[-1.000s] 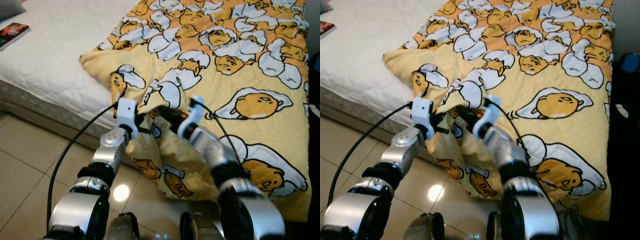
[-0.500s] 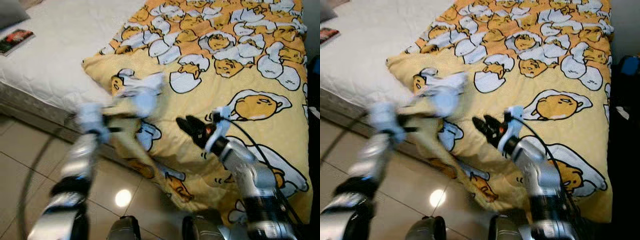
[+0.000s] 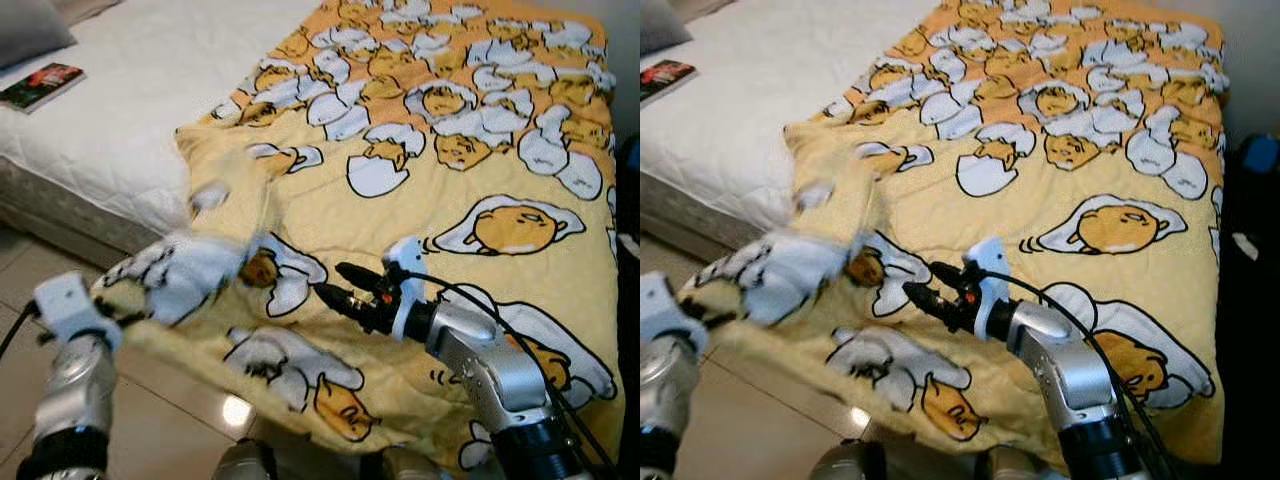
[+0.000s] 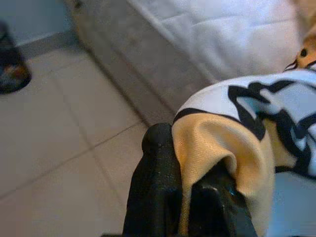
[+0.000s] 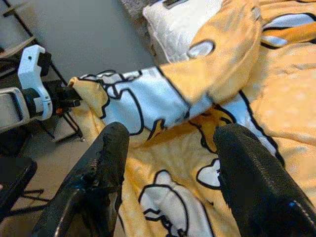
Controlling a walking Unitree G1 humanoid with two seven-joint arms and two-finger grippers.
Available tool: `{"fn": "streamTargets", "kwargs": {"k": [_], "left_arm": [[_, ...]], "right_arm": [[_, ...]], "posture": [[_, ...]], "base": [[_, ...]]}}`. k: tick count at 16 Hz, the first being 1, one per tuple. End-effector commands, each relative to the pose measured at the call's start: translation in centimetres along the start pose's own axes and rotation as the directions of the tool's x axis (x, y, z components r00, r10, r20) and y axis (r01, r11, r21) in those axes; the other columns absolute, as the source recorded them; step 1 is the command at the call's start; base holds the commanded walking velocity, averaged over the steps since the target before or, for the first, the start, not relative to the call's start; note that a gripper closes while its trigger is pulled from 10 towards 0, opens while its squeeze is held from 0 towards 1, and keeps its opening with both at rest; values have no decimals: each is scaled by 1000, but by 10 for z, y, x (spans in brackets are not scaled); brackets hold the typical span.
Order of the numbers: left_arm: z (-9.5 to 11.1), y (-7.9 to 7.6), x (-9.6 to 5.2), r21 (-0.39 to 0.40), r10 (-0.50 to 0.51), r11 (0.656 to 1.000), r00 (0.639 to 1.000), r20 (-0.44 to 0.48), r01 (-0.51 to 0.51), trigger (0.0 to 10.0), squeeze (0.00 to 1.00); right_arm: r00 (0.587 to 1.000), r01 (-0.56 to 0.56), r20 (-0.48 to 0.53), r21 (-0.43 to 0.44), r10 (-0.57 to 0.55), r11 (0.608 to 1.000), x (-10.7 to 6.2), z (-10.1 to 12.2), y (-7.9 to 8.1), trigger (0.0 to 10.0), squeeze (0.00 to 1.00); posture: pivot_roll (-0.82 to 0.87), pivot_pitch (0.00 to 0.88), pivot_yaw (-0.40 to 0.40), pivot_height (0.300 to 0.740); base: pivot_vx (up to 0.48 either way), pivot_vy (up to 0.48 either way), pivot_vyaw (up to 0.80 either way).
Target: Clean up the room
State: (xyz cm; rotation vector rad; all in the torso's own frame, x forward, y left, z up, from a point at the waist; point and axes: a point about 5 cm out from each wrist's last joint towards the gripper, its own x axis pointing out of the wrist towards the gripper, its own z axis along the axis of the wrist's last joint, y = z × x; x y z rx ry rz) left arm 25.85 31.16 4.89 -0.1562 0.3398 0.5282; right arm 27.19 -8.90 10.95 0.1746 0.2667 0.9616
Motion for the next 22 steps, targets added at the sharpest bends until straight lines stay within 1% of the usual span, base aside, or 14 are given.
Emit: {"fn": "streamTargets", "kwargs": {"k": [1,3,6,7,8,9,11,13,16,17,18,19,20,22], "left_arm": [[1,16,-2,-40,96,995,995,-16,-96,0,0],[-2,27,-5,-69,171,982,984,-49,-174,0,0],[-8,45,-9,-149,317,931,940,-129,-334,0,0],[-10,48,-10,-111,330,931,932,-149,-347,8157,0],[-9,46,-9,-109,313,938,939,-142,-329,10000,0],[-4,42,-9,-93,274,954,956,-109,-284,10000,1000],[1,36,-9,-33,234,971,968,-92,-238,10000,1000],[3,37,-9,13,241,971,966,-94,-241,10000,1000],[-2,46,-12,82,257,965,957,-134,-248,10000,1000],[-2,46,-12,82,257,965,957,-134,-248,10000,1000],[-7,51,-14,98,260,964,950,-174,-246,10000,1000],[-11,52,-15,96,242,969,949,-201,-227,10000,1000],[-16,49,-16,99,189,980,952,-239,-170,10000,1000],[-18,41,-17,161,106,985,953,-283,-62,10000,1000]], "right_arm": [[1000,-30,4,-35,30,999,-1,1,6,10000,0],[999,-35,-5,-55,35,998,-1,1,7,10000,0],[999,-28,-21,-78,26,997,-1,-2,5,10000,0],[999,-26,-25,-83,24,996,-1,-3,4,10000,0],[999,-24,-30,-87,21,996,-1,-4,4,10000,0],[999,-24,-34,-89,21,996,-1,-5,4,10000,0],[999,-26,-47,-97,21,995,1,-8,3,10000,0],[998,-28,-57,-104,22,994,1,-10,3,10000,0],[997,-25,-74,-113,16,993,2,-12,2,10000,0],[997,-25,-74,-113,16,993,2,-12,2,10000,0],[996,-18,-93,-136,5,990,4,-14,1,10000,0],[995,-7,-95,-139,-6,990,4,-14,0,10000,0],[996,3,-93,-133,-16,991,5,-14,-1,10000,0],[995,11,-101,-134,-25,991,4,-15,-2,10000,0]], "posture": [[-71,79,41,740],[-69,74,41,740],[-71,63,40,740],[-71,59,37,740],[-67,57,30,740],[-65,57,29,740],[-58,58,24,740],[-57,56,24,740],[-50,57,22,740],[-50,57,22,740],[-52,57,25,740],[-52,59,25,740],[-52,60,25,740],[-51,60,27,740]], "base": [[0,0,0],[0,0,0],[0,0,0],[0,0,0],[0,0,0],[0,0,0],[0,0,0],[0,0,0],[0,0,0],[0,0,0],[0,0,0],[0,0,0],[0,0,0],[0,0,0]]}}
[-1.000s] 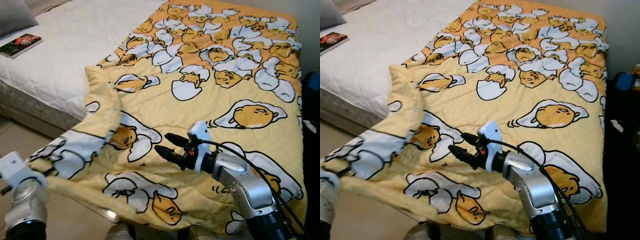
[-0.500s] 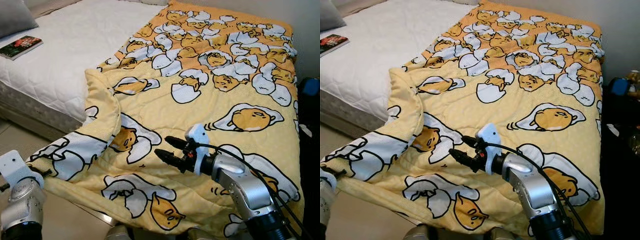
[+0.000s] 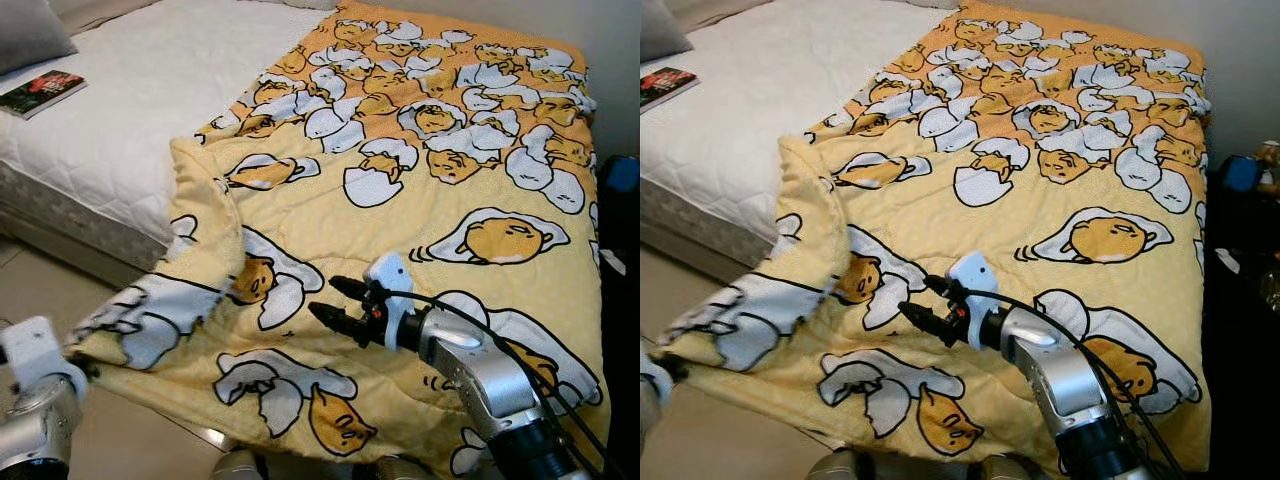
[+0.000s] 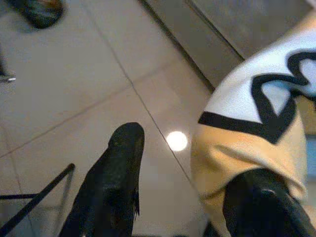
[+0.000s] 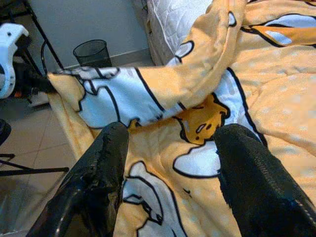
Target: Clean up the room
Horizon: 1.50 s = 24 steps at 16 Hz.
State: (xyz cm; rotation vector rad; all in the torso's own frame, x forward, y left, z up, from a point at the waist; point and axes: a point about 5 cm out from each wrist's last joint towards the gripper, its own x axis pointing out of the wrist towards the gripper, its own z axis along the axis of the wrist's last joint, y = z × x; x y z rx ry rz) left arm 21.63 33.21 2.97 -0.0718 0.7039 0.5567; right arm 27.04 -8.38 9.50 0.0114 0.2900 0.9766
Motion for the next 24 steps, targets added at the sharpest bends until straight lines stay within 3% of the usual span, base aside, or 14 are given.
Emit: {"fn": "streamTargets", "kwargs": {"k": [1,3,5,6,7,8,9,10,11,13,14,16,19,24], "left_arm": [[-1,-6,-1,157,-68,985,997,-47,75,10000,1000],[-8,-2,-1,310,-75,944,989,-129,113,10000,1000],[-10,11,0,382,-48,917,983,-176,114,10000,1000],[-8,18,0,397,-30,912,983,-180,101,10000,827],[3,22,-1,418,-22,906,994,-111,67,10000,0],[12,18,-2,427,-60,901,997,-45,73,10000,0],[23,1,-6,444,-181,884,983,41,144,10000,0],[34,-21,-15,437,-317,868,941,121,236,10000,0],[38,-34,-20,415,-365,868,917,160,272,10000,0],[57,-103,-59,373,-566,813,759,322,448,10000,0],[58,-106,-61,375,-570,811,753,328,450,10000,0],[63,-128,-74,431,-609,785,684,402,445,10000,0],[62,-142,-80,412,-612,785,684,396,463,10000,0],[54,-143,-78,401,-590,800,709,387,447,10000,0]], "right_arm": [[999,23,-38,-9,-24,1000,-2,-4,-5,10000,0],[998,34,-48,-9,-34,999,-1,-6,-5,10000,0],[998,41,-50,-7,-41,999,0,-7,-4,10000,0],[998,40,-51,-6,-40,999,0,-7,-3,10000,0],[998,47,-51,-2,-47,999,0,-8,-2,10000,0],[997,58,-49,5,-58,998,-1,-8,-2,10000,0],[996,83,-40,18,-83,996,-2,-8,-4,10000,0],[992,128,-27,41,-127,991,-4,-8,-6,10000,0],[987,163,-13,63,-162,985,-6,-8,-8,10000,0],[907,408,41,164,-420,898,-22,-12,-24,10000,0],[898,425,44,172,-437,889,-24,-13,-25,10000,0],[833,527,51,236,-552,817,-35,-16,-30,10000,0],[723,653,19,306,-690,693,-52,-29,-35,10000,0],[689,682,-4,341,-725,646,-55,-34,-31,10000,0]], "posture": [[-57,61,35,740],[-62,59,43,740],[-68,57,46,740],[-67,56,44,740],[-65,56,38,740],[-62,56,37,740],[-61,55,34,740],[-61,50,31,740],[-62,43,30,740],[-67,23,37,740],[-67,21,39,740],[-76,5,50,740],[-80,0,65,740],[-87,0,71,740]], "base": [[0,0,0],[0,0,0],[0,0,0],[0,0,0],[0,0,0],[0,0,0],[0,0,0],[0,0,0],[0,0,0],[0,0,0],[0,0,0],[0,0,0],[0,106,0],[0,466,-164]]}}
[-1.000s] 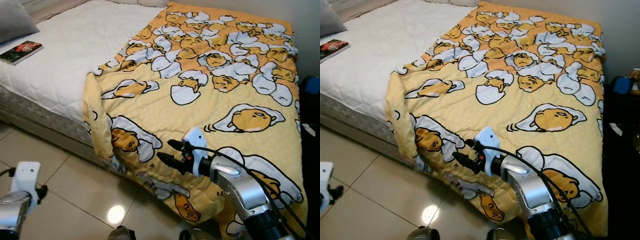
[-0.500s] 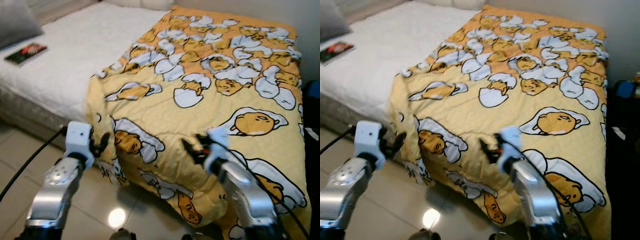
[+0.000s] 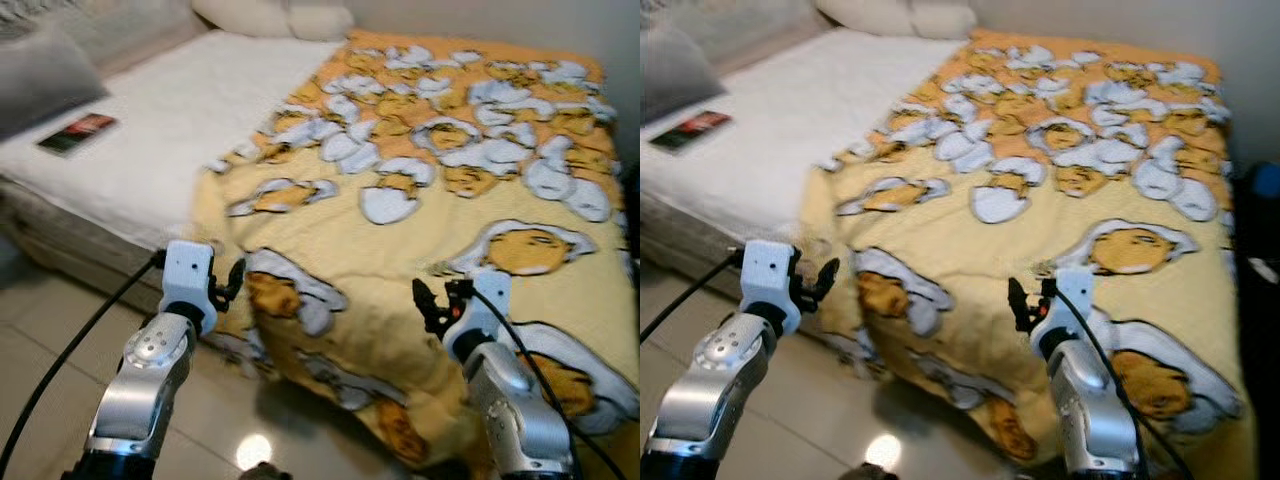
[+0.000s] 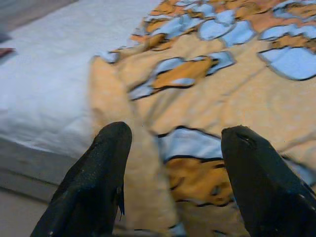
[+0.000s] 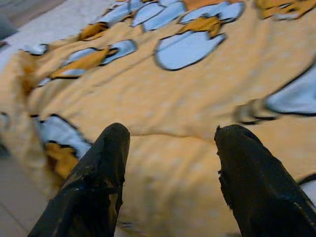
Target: Clean up the room
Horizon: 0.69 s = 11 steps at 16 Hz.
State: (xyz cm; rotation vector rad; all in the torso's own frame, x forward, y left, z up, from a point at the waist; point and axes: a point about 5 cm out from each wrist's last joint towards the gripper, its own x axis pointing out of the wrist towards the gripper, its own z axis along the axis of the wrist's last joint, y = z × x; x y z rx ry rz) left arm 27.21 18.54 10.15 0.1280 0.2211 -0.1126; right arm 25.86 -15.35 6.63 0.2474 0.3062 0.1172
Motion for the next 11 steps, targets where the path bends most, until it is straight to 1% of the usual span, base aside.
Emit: {"fn": "streamTargets", "kwargs": {"k": [1,5,8,9,10,11], "left_arm": [[0,2,0,6,21,1000,1000,-7,-21,10000,0],[0,5,1,13,31,999,999,-10,-31,10000,0],[2,6,2,0,24,1000,1000,-9,-24,10000,0],[2,6,2,-23,21,1000,1000,-10,-21,10000,0],[2,3,2,-63,23,998,1000,-13,-24,10000,0],[2,3,1,-64,25,998,1000,-14,-26,10000,0]], "right_arm": [[1000,-5,13,-1,5,1000,-1,4,5,10000,0],[1000,-6,2,12,6,1000,0,1,7,10000,0],[1000,-2,2,20,2,1000,0,3,8,10000,0],[1000,-2,-4,15,3,1000,0,2,7,10000,0],[1000,-8,-22,-4,7,1000,-1,0,7,10000,0],[1000,-9,-27,-6,9,1000,-1,-1,7,10000,0]], "posture": [[-87,0,70,740],[-79,0,72,740],[-87,0,79,740],[-88,0,79,740],[-87,0,76,740],[-87,0,76,740]], "base": [[0,480,-413],[0,480,-506],[0,480,-431],[0,0,0],[0,0,0],[0,0,0]]}}
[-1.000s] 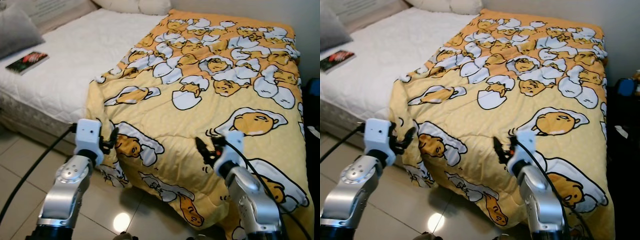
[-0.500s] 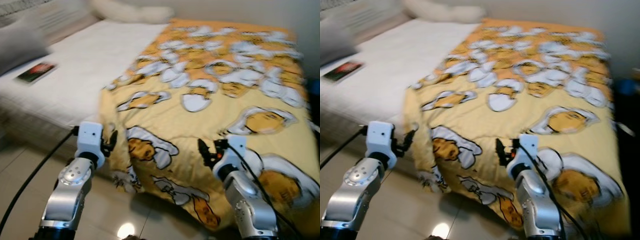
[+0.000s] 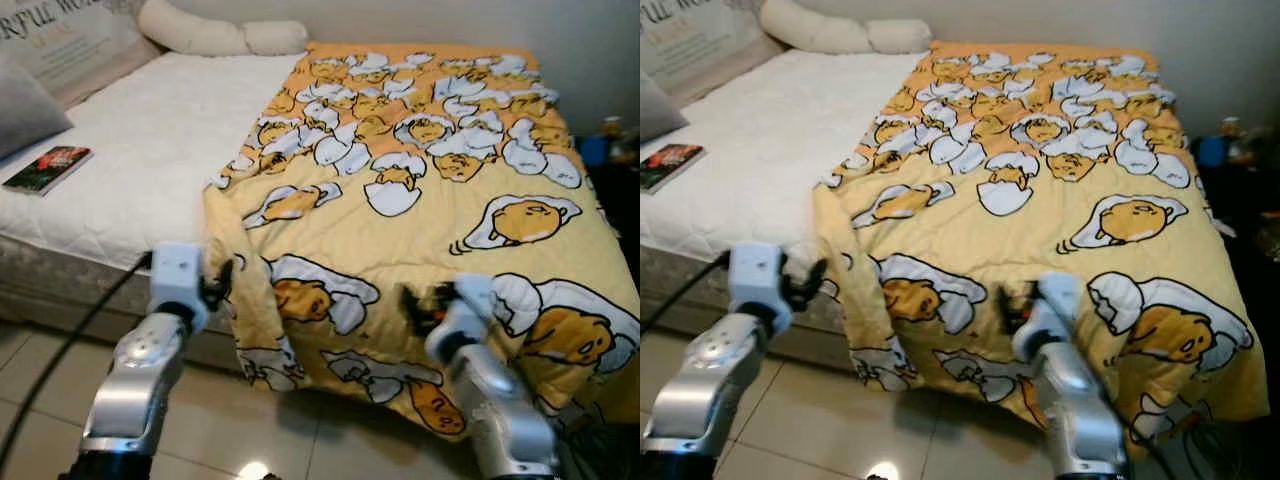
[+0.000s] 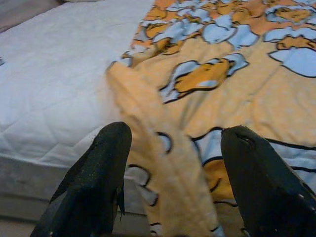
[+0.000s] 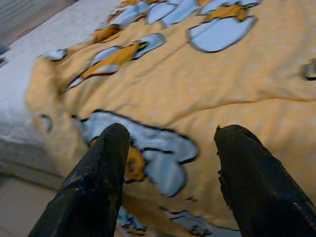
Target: Clean up the room
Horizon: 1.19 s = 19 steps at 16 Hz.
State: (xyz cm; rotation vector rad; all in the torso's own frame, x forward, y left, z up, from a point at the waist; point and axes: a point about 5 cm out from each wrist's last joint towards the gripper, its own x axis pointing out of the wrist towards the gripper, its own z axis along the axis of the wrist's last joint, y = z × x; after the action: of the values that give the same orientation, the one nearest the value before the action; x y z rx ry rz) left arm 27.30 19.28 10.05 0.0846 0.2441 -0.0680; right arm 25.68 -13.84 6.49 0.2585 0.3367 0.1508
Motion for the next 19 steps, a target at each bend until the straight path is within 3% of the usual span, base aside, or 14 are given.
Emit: {"fn": "streamTargets", "kwargs": {"k": [1,8,19], "left_arm": [[2,-6,0,0,-12,1000,1000,5,12,10000,0],[0,-14,-5,-16,-37,999,999,28,38,10000,0],[1,-10,-2,-26,-19,999,999,28,19,10000,0]], "right_arm": [[1000,19,-1,-19,-19,1000,-3,3,-6,10000,0],[1000,-2,9,-50,3,999,-1,6,-5,10000,0],[1000,1,7,-100,0,995,9,13,-7,10000,0]], "posture": [[-84,0,70,740],[-79,0,62,740],[-70,0,50,740]], "base": [[0,0,0],[0,0,0],[326,0,0]]}}
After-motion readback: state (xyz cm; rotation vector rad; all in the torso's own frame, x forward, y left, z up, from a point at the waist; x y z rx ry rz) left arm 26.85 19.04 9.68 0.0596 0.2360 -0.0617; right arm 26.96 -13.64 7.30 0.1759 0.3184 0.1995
